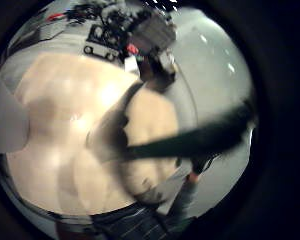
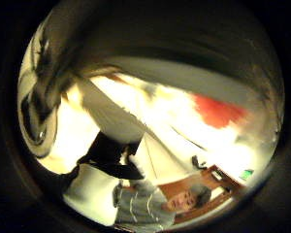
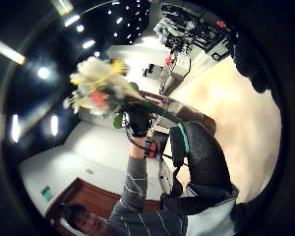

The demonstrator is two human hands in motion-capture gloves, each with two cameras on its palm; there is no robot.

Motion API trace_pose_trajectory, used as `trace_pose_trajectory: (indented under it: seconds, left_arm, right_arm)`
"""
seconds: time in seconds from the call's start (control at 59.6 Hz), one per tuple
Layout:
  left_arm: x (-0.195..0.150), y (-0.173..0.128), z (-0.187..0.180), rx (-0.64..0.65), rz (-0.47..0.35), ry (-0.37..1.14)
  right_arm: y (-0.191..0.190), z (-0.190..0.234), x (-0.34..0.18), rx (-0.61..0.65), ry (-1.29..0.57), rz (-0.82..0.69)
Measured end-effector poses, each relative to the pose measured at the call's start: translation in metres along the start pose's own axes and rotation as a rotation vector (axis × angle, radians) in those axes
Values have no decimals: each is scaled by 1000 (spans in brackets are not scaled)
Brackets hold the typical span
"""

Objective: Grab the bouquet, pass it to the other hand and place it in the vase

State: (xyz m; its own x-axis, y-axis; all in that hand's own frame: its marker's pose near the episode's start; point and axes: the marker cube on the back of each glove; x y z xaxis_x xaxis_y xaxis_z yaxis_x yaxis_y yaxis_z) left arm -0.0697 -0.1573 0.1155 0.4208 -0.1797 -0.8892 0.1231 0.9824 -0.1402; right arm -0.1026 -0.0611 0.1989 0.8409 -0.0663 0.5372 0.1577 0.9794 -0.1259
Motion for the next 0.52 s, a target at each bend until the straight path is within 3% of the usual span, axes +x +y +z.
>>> trace_pose_trajectory:
  seconds: [0.05, 0.101, 0.151, 0.235, 0.302, 0.335, 0.369, 0.52]
  left_arm:
    - [-20, 29, -1, -80, 92, -57]
    - [-39, 37, -5, 4, 47, -151]
    - [-52, 49, -10, 3, 35, -176]
    - [-55, 67, -18, -13, 78, -89]
    - [-61, 69, -28, 100, 70, -142]
    - [-68, 71, -33, 125, 24, -171]
    - [-71, 76, -34, 119, -13, -163]
    - [-71, 87, -28, 92, 143, -59]
  right_arm:
    - [1, 0, 6, 7, 4, 19]
    - [1, -1, 15, 25, 34, 38]
    - [3, -3, 23, 41, 60, 43]
    - [7, -1, 35, 53, 52, 45]
    - [9, 3, 52, 66, 49, 54]
    - [13, 8, 56, 47, 14, 40]
    - [18, 10, 69, 51, 77, 127]
    - [33, 30, 94, 31, 102, 178]
